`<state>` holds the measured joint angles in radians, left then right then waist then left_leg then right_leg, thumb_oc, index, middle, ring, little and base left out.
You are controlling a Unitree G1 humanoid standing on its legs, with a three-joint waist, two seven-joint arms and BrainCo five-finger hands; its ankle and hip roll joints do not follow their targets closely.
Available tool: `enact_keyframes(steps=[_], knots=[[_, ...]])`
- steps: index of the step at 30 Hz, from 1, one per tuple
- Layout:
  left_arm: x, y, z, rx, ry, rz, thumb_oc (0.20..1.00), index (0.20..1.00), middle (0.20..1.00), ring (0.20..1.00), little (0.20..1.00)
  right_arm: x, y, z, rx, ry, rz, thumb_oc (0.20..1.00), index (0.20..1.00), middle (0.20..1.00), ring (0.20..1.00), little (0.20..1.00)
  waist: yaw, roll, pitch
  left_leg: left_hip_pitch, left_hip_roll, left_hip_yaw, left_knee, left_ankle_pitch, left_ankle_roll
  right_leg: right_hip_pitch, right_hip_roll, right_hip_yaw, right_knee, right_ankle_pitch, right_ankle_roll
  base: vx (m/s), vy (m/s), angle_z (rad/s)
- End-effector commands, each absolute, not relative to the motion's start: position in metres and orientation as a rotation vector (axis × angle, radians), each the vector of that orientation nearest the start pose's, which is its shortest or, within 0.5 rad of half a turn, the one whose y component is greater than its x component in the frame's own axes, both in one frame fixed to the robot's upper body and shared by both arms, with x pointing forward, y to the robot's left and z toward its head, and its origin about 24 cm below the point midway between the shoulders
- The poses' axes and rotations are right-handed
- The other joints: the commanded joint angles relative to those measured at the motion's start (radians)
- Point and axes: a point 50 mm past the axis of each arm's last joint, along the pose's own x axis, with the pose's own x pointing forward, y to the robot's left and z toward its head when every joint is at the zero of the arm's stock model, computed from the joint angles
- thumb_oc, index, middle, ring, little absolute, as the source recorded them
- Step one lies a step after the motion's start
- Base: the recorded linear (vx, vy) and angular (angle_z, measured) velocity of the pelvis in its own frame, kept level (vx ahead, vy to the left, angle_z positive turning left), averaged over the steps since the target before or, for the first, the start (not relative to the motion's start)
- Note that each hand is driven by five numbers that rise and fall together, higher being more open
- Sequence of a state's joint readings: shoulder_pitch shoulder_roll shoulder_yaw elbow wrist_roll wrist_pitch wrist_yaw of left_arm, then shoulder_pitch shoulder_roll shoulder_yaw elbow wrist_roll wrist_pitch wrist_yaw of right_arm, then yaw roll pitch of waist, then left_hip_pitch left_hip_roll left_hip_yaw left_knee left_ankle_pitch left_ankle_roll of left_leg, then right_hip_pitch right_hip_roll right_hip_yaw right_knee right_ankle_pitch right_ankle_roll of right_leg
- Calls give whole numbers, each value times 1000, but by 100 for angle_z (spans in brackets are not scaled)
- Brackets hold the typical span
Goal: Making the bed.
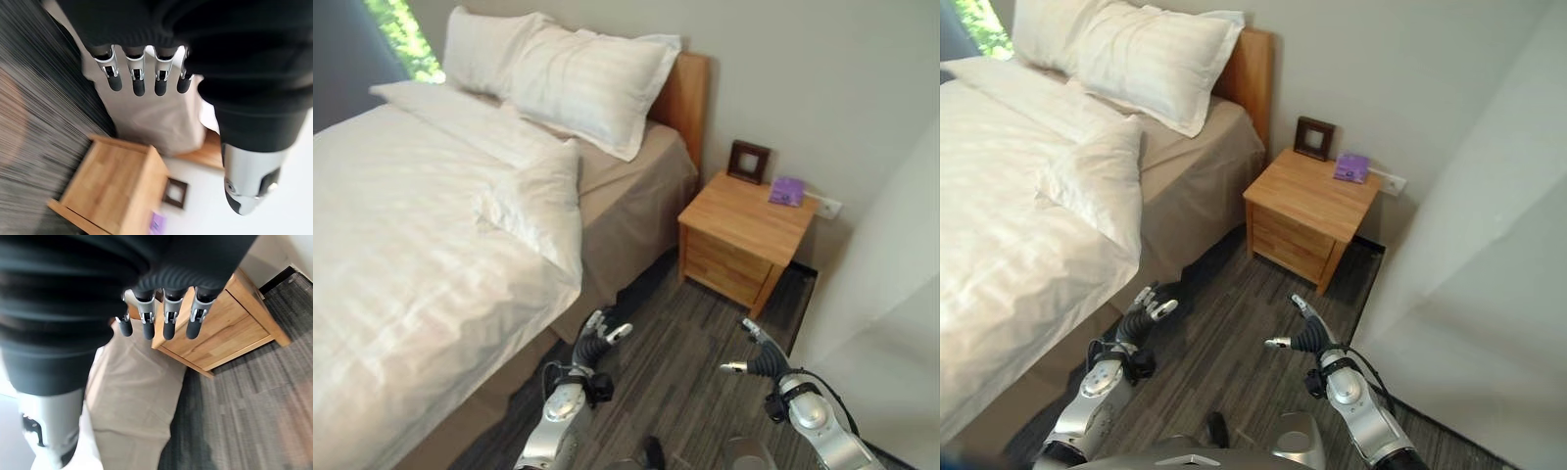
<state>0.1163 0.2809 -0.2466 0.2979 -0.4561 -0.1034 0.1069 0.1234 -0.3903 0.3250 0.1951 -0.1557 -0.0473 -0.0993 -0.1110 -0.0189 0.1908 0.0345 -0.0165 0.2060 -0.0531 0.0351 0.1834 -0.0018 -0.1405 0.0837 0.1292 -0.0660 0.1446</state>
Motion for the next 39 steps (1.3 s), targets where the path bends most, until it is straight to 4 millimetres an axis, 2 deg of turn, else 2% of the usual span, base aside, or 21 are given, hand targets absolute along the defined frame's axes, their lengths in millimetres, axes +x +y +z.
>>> enact_keyframes(steps=[1,2,5,6,14,18,20,21,22,23,24,26,28,30,33,34,35,36,37,38,39], knots=[[208,181,-34,-105,308,-7,1000,1000,1000,1000,1000,215,-171,-20,-532,215,209,1000,1000,1000,1000,1000,-23,-30,12,76,68,26,-34,-76,-203,-30,13,83,-27,12,6,145,-144,77],[206,185,-37,-102,323,7,1000,1000,1000,1000,1000,212,-172,-24,-524,238,215,1000,1000,1000,1000,1000,-31,-31,15,82,60,-27,-34,-82,-206,-53,42,159,-56,35,7,144,-146,71],[205,187,-38,-104,325,9,1000,1000,1000,1000,1000,210,-173,-26,-528,248,224,1000,1000,1000,1000,1000,-38,-32,17,88,55,-55,-34,-87,-208,-52,55,181,-56,34,2,96,-135,106],[206,190,-38,-91,326,4,1000,1000,1000,1000,1000,210,-170,-28,-526,256,248,1000,1000,1000,1000,1000,-33,-34,10,112,48,-92,-32,-95,-211,-20,35,150,-84,43,-9,125,-194,77],[203,196,-37,-112,316,35,1000,1000,1000,1000,1000,217,-169,-22,-518,234,298,1000,1000,1000,1000,1000,-13,-2,-2,122,67,-144,52,-111,-240,108,33,77,-167,29,-50,84,-198,63],[202,198,-38,-132,321,49,1000,1000,1000,1000,1000,218,-177,-23,-535,251,296,1000,1000,1000,1000,1000,-2,18,14,81,96,-169,102,-87,-278,156,40,6,-206,13,-86,-34,-170,30],[202,197,-38,-137,322,48,1000,1000,1000,1000,1000,219,-177,-22,-537,249,293,1000,1000,1000,1000,1000,-1,23,16,79,100,-175,101,-84,-279,161,44,-4,-209,9,-90,-47,-80,34],[203,195,-37,-152,316,48,1000,1000,1000,1000,1000,220,-183,-22,-545,253,277,1000,1000,1000,1000,1000,6,25,35,54,103,-180,136,-78,-292,173,45,-30,-211,-6,-96,-143,-67,22],[205,193,-34,-161,299,43,1000,1000,1000,1000,1000,220,-186,-21,-549,255,264,1000,1000,1000,1000,1000,2,16,53,11,106,-156,190,-56,-304,179,36,-47,-211,-8,-99,-147,-66,23],[206,193,-34,-161,299,43,1000,1000,1000,1000,1000,220,-186,-21,-549,254,264,1000,1000,1000,1000,1000,-1,16,52,5,105,-159,198,-58,-304,177,35,-50,-211,-8,-99,-166,-28,46],[206,193,-32,-166,289,43,1000,1000,1000,1000,1000,220,-189,-20,-551,252,253,1000,1000,1000,1000,1000,-9,8,58,-15,129,-95,234,-56,-302,177,24,-71,-209,-10,-102,-183,-61,81],[208,193,-28,-177,270,35,1000,1000,1000,1000,1000,224,-193,-15,-558,236,237,1000,1000,1000,1000,1000,-12,-18,70,-52,178,40,409,-73,-291,168,5,-108,-200,-3,-113,-266,-127,92],[211,193,-26,-166,262,26,1000,1000,1000,1000,1000,227,-194,-12,-563,224,230,1000,1000,1000,1000,1000,-19,-30,65,-40,192,73,524,-99,-297,158,0,-138,-190,6,-123,-198,-78,61],[212,191,-28,-160,269,14,1000,1000,1000,1000,1000,229,-197,-11,-565,224,219,1000,1000,1000,1000,1000,-35,-37,57,2,209,77,596,-103,-305,142,-11,-174,-177,18,-128,-182,21,62],[213,188,-33,-171,292,12,1000,1000,1000,1000,1000,229,-199,-12,-562,233,210,1000,1000,1000,1000,1000,-68,-24,40,110,238,36,566,-111,-333,107,-14,-224,-165,41,-107,-203,146,62],[213,188,-36,-176,303,17,1000,1000,1000,1000,1000,229,-200,-12,-557,234,208,1000,1000,1000,1000,1000,-77,-20,33,142,247,16,533,-105,-343,86,-20,-236,-159,52,-98,-370,348,47],[216,186,-35,-170,302,13,1000,1000,1000,1000,1000,228,-198,-14,-541,240,204,1000,1000,1000,1000,1000,-91,-16,21,199,264,-26,438,-108,-351,35,-35,-260,-151,76,-74,-291,271,36],[215,186,-35,-171,302,13,1000,1000,1000,1000,1000,227,-199,-14,-542,241,204,1000,1000,1000,1000,1000,-91,-14,20,202,264,-25,433,-107,-351,36,-34,-261,-151,75,-73,-402,404,45],[217,183,-34,-157,302,-15,1000,1000,1000,1000,1000,227,-196,-16,-529,251,207,1000,1000,1000,1000,1000,-105,-14,12,257,218,-60,274,-247,-326,-38,-57,-264,-123,107,-41,-287,310,26],[220,184,-32,-140,298,-25,1000,1000,1000,1000,1000,226,-195,-18,-523,255,202,1000,1000,1000,1000,1000,-114,-20,10,277,212,-32,218,-293,-317,-56,-81,-277,-120,126,-25,-414,414,34],[221,187,-31,-118,297,-39,1000,1000,1000,1000,1000,224,-193,-19,-504,255,198,1000,1000,1000,1000,1000,-120,-27,14,294,211,-15,168,-304,-307,-81,-93,-280,-117,151,-6,-221,198,36]])
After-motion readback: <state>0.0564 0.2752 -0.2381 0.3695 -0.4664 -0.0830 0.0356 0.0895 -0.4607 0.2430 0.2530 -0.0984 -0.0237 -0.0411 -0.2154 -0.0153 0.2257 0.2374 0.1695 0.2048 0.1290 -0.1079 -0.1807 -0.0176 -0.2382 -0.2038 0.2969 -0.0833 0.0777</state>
